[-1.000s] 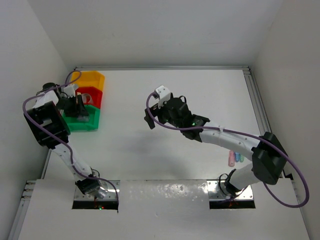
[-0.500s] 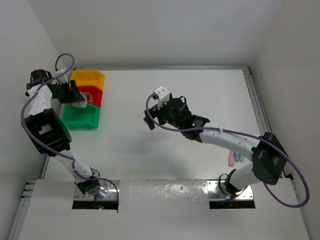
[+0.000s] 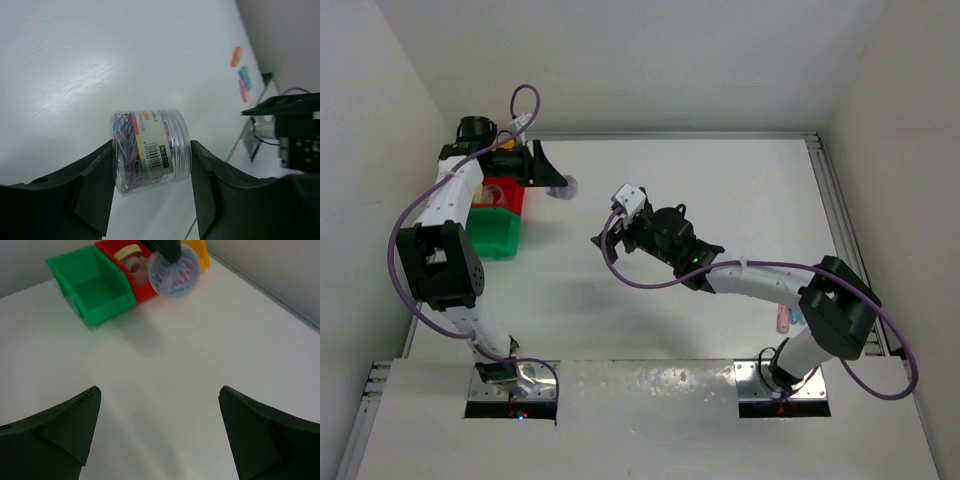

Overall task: Sort the stationery into containers
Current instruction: Place the stationery at the center of the board.

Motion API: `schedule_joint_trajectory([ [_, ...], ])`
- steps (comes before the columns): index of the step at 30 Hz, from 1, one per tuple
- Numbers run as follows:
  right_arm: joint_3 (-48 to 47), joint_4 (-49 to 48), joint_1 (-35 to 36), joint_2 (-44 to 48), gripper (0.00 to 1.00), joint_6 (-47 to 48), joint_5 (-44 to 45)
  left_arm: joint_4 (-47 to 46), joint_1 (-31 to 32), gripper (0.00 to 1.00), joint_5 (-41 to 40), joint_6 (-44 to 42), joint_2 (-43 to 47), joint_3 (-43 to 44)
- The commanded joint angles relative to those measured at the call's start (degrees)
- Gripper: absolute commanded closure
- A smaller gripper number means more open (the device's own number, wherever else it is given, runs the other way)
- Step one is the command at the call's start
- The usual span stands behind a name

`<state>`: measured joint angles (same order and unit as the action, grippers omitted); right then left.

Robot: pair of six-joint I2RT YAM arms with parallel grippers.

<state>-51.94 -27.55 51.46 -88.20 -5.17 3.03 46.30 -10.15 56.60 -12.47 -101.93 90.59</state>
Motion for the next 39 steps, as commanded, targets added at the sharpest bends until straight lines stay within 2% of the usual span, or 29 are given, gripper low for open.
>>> schedule_joint_trajectory([
  [1, 0.79, -17.59, 1.27, -2.23, 0.01, 7.71, -2.23, -3.94, 2.67, 1.0, 12.98, 5.51, 2.17, 0.2],
  [7, 1.23, -27.27, 1.19, -6.71, 0.01, 10.36, -2.41, -13.16, 5.05, 1.0, 18.28, 16.31, 4.37, -3.92],
  [13, -3.16, -30.54, 0.48, -11.98, 0.04, 7.37, -1.45, -14.05, 8.21, 1.0, 16.36, 17.82, 4.55, -6.56],
  [20, -3.61, -28.61, -1.72, -14.02, 0.1, 2.89, 0.4, -20.19, 8.31, 1.0, 3.62, 24.59, 4.72, -8.76],
  [34, -4.56, -25.8, -2.95, -15.07, 0.07, -2.56, 1.9, -23.54, 9.54, 1.0, 3.52, 28.99, 3.23, -10.34],
  [39, -7.73, -20.27, -4.09, -15.15, 0.02, -3.88, -0.39, -24.07, 11.02, 1.0, 2.38, 30.31, 3.49, -10.34],
])
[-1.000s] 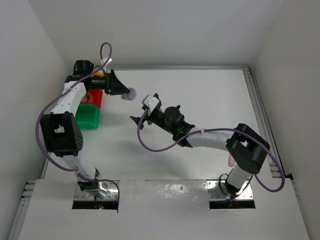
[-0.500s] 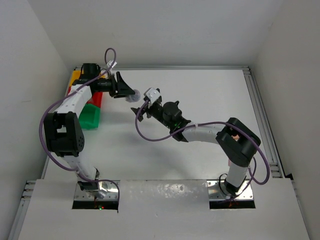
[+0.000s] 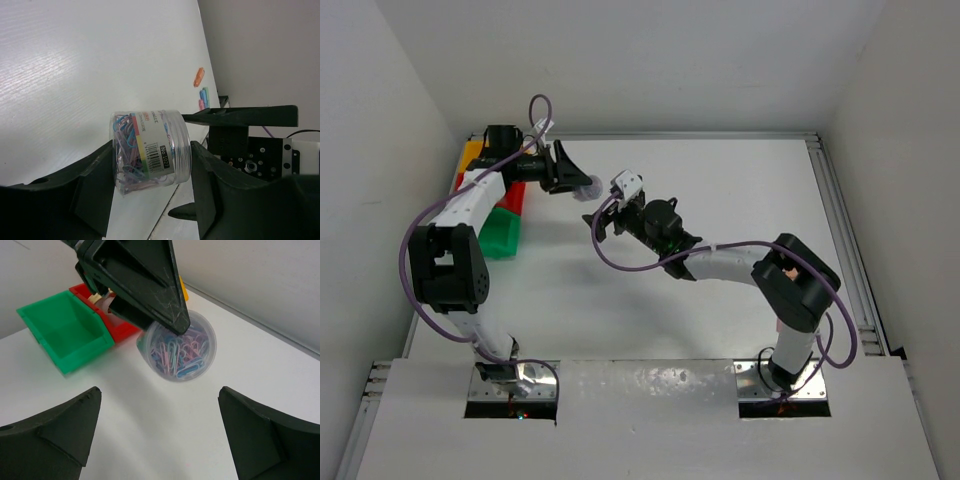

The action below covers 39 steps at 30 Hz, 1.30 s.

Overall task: Sort the stationery into containers
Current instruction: Place the stationery at the center of the board.

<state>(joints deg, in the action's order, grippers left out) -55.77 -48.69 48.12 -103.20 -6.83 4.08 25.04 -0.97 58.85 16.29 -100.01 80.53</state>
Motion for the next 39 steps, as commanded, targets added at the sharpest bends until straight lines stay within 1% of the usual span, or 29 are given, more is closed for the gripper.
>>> schedule_joint_trajectory([
  [1, -4.34, 2.35, -0.92, -0.51, 0.01, -2.22, -2.14, -3.06, 1.94, 1.0, -0.31, 1.9, 1.57, -0.37],
  [4, -5.58, 3.68, -1.1, -1.04, 0.01, -2.22, -2.41, -3.76, 1.94, 1.0, -0.75, 3.12, 1.48, -0.2],
  [11, -6.02, 2.54, -2.06, -0.86, 0.01, -3.63, -3.02, -3.68, 2.03, 1.0, -0.84, 3.83, 1.57, 0.85],
  [16, -7.86, 2.72, -2.41, -1.92, 0.03, -3.63, -5.03, -3.42, 2.11, 1.0, -0.93, 3.66, 2.01, 0.5],
  [25, -10.33, 1.67, -2.77, -4.82, 0.09, -5.65, -5.22, -4.82, 2.73, 1.0, 0.21, 4.89, 2.18, -0.38],
  [26, -10.5, 1.58, -2.85, -5.08, 0.1, -5.82, -5.22, -4.56, 2.99, 1.0, 0.21, 4.71, 2.27, -0.29],
  [28, -10.85, 0.96, -3.12, -5.52, 0.17, -6.96, -5.31, -4.29, 3.26, 1.0, 0.48, 4.36, 2.27, -0.46],
  [31, -11.2, 0.0, -3.29, -5.87, 0.25, -7.67, -5.74, -4.03, 3.61, 1.0, 0.39, 4.1, 2.27, -1.25],
  [32, -11.29, -0.09, -3.29, -6.05, 0.32, -7.67, -5.92, -4.29, 3.61, 1.0, 0.21, 4.1, 2.27, -1.34],
  [34, -11.47, 0.34, -3.29, -6.23, 0.39, -7.93, -6.1, -4.91, 3.78, 1.0, 0.56, 4.71, 2.27, -1.52],
  [37, -11.12, 0.17, -3.38, -6.49, 0.39, -8.55, -6.1, -5.17, 4.22, 1.0, 1.0, 4.8, 2.36, -1.17],
  [38, -11.12, 0.08, -3.47, -6.49, 0.4, -8.9, -6.18, -5.35, 4.22, 1.0, 1.35, 4.8, 2.36, -0.99],
  [39, -11.12, 0.08, -3.56, -6.58, 0.44, -9.16, -6.36, -5.35, 4.31, 1.0, 1.44, 4.8, 2.36, -1.08],
])
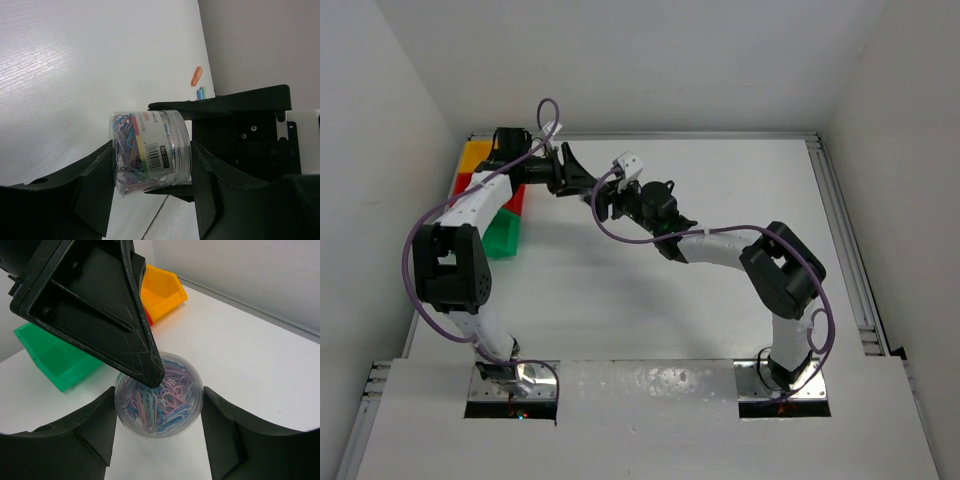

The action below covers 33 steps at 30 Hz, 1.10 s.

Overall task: Sort the stationery into containers
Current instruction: Place the stationery at the center of the board.

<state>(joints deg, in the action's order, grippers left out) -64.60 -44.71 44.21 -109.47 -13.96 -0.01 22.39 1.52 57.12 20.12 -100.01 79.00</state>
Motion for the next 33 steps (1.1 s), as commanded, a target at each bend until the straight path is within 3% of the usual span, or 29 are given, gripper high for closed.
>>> schedule_joint_trajectory([
  [1, -2.2, -3.9, 0.35, -0.48, 0.53, -2.65, -2.36, -2.79, 1.99, 1.0, 3.26, 1.06, 2.27, 0.54],
  [4, -1.76, -4.07, 0.27, -0.22, 0.71, -2.92, -2.54, -2.71, 2.08, 1.0, 3.61, 0.71, 2.19, 0.36],
  [5, -1.5, -4.07, 0.27, 0.13, 0.84, -2.92, -2.8, -2.7, 2.17, 0.99, 3.44, 0.28, 2.27, 0.36],
  [6, -1.23, -4.07, 0.18, 0.48, 0.89, -2.83, -2.98, -2.1, 2.09, 0.93, 3.09, -0.16, 2.1, 0.54],
  [7, -0.54, -3.98, 0.18, 1.18, 1.0, -2.74, -3.15, -0.44, 2.08, 0.66, 2.21, -1.91, 2.01, 0.97],
  [8, -0.18, -3.72, 0.27, 1.54, 1.0, -2.66, -3.24, 0.54, 2.0, 0.51, 1.42, -3.14, 2.01, 1.33],
  [9, 0.87, -3.55, 0.18, 1.89, 1.0, -2.48, -3.24, 1.59, 2.0, 0.29, 0.54, -4.72, 1.83, 1.77],
  [11, 2.01, -2.05, 0.27, 3.38, 1.0, -2.13, -3.24, 3.7, 1.82, 0.14, -1.83, -7.46, 1.83, 2.47],
  [12, 3.33, -1.61, 0.27, 3.82, 1.0, -2.13, -3.07, 4.06, 1.47, 0.01, -2.45, -7.99, 1.75, 2.73],
  [16, 5.8, 7.57, 0.27, 6.72, 1.0, -2.39, -0.08, 8.53, -0.11, 0.0, -10.94, -14.29, 1.48, 5.54],
  [18, 5.45, 13.22, 1.4, 7.25, 1.0, -0.56, 6.23, 12.05, -0.73, 0.0, -17.1, -16.77, 1.48, 8.61],
  [21, 1.95, 28.48, 3.87, 4.37, 1.0, 1.29, 14.06, 14.43, -0.9, 0.0, -35.0, -19.76, 1.57, 11.26],
  [24, -1.4, 34.93, 5.27, 0.24, 1.0, 0.51, 16.79, 15.49, -0.82, 0.0, -42.68, -21.77, 1.74, 12.4],
  [31, -4.57, 38.46, 7.12, -5.93, 1.0, 0.16, 18.82, 16.37, -0.82, 0.0, -44.91, -23.37, 2.62, 10.47],
  [33, -5.97, 40.39, 7.12, -6.46, 0.85, -0.11, 18.65, 16.72, -0.64, 0.0, -43.25, -24.51, 2.71, 10.03],
])
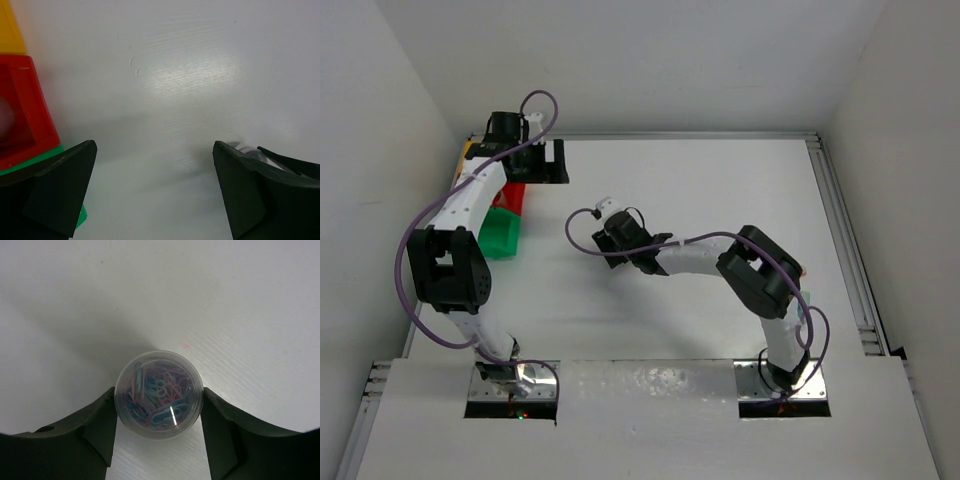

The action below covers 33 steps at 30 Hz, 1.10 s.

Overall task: Sort the stationery into containers
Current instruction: Place the stationery at the center of the board, then pick up the stationery from the center of the board.

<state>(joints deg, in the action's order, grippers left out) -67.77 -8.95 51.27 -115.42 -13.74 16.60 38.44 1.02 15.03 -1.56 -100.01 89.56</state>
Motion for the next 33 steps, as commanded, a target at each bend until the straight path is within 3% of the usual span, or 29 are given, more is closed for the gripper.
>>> schedule_joint_trajectory([
  [1, -3.16, 4.9, -0.02, -0.77, 0.65, -0.33, 1.42, 0.76, 0.04, 0.0, -0.88, -3.09, 2.62, -0.61],
  [3, -3.42, 5.17, 0.06, -0.34, 0.47, -0.06, 0.98, 0.94, 0.21, 0.0, -0.44, -3.27, 2.54, -0.7],
  [4, -3.34, 5.26, -0.11, 0.71, 0.29, -0.58, 1.24, 1.03, 0.21, 0.0, -0.09, -3.62, 2.45, -0.53],
  [8, -1.67, 5.17, -0.03, 7.19, 0.01, -0.59, -0.51, 3.39, 1.88, 0.0, 3.95, -7.39, 2.54, 1.49],
  [13, 5.08, 6.48, -0.38, 20.47, 0.01, 2.21, -5.34, 8.93, 8.19, 0.0, 8.87, -17.75, 2.36, 3.43],
  [17, 10.54, 16.14, -2.74, 32.86, 0.01, 3.01, -5.44, 15.7, 17.07, 0.0, 6.52, -26.47, 0.69, 3.44],
  [20, 16.51, 23.17, -7.74, 42.96, 0.01, 2.58, -2.3, 11.42, 22.26, 0.0, 2.22, -26.13, 1.74, -2.52],
  [25, 25.12, 26.35, -13.03, 51.42, 0.01, -2.33, 2.64, 6.13, 29.55, 0.0, -4.56, -24.9, 1.57, -6.58],
  [33, 32.34, 26.62, -17.87, 60.83, 0.01, -6.3, 3.44, -2.66, 32.46, 0.0, -10.19, -22.08, -1.41, -12.12],
])
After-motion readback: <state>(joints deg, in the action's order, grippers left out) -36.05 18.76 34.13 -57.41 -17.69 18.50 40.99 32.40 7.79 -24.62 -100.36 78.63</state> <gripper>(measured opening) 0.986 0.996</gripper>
